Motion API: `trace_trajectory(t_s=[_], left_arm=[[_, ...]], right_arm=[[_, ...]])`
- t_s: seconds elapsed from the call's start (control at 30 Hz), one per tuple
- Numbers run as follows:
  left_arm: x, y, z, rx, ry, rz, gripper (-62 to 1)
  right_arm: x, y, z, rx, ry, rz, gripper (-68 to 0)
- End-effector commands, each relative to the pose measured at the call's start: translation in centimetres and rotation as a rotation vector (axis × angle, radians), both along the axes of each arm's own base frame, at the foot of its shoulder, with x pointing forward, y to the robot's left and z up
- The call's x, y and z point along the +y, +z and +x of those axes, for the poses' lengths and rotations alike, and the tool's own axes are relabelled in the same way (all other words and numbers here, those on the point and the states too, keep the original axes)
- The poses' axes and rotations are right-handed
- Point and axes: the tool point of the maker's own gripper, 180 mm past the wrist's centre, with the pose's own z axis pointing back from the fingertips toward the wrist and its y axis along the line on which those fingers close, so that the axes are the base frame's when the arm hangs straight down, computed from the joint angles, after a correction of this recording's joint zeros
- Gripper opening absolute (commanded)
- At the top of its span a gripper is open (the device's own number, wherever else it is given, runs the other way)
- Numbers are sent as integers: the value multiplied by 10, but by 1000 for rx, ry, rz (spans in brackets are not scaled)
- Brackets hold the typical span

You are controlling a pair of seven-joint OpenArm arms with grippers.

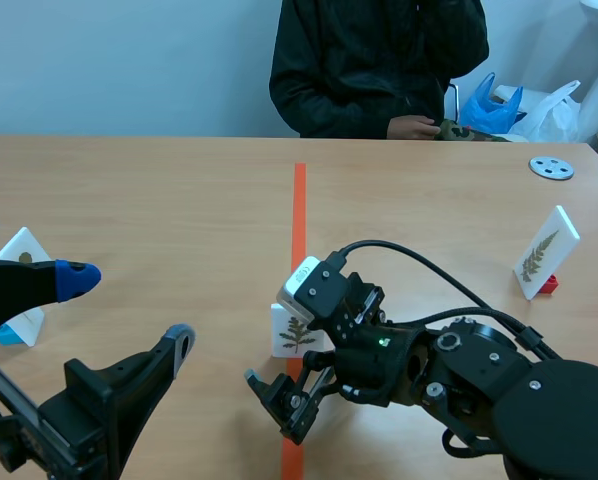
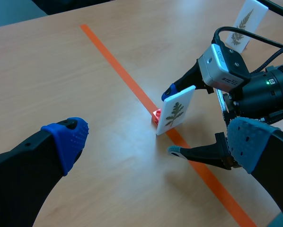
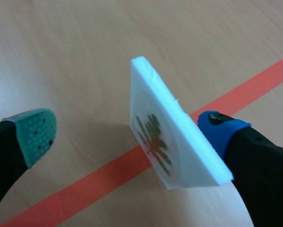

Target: Sort the leaf by its shape. The table is split by an orange tape line. A compound leaf with several leaflets goes to the left side, a simple leaf with one blade goes to the right side. Return to the home posture when a red brick is placed on the table.

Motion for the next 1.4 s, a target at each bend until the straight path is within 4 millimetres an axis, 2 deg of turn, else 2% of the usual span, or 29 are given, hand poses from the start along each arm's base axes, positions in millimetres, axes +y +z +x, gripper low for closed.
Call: trace_trajectory(t_s=[0.0, 0.13, 0.8, 0.97, 1.17, 1.37], left_arm=[[0, 7, 2, -24, 5, -21, 14], [0, 7, 2, -24, 5, -21, 14], [0, 7, 2, -24, 5, -21, 14], [0, 7, 2, -24, 5, -21, 14], [0, 7, 2, -24, 5, -21, 14], [0, 7, 2, -24, 5, -21, 14]], right_arm=[[0, 13, 10, -45, 2, 16, -125], [0, 13, 10, -48, 7, 9, -242], [-4, 11, 10, -49, 7, 1, -653], [-6, 18, 16, -67, -8, 10, -660], [-16, 42, 36, -123, -55, 19, -660], [-31, 66, 46, -163, -126, 62, -660]])
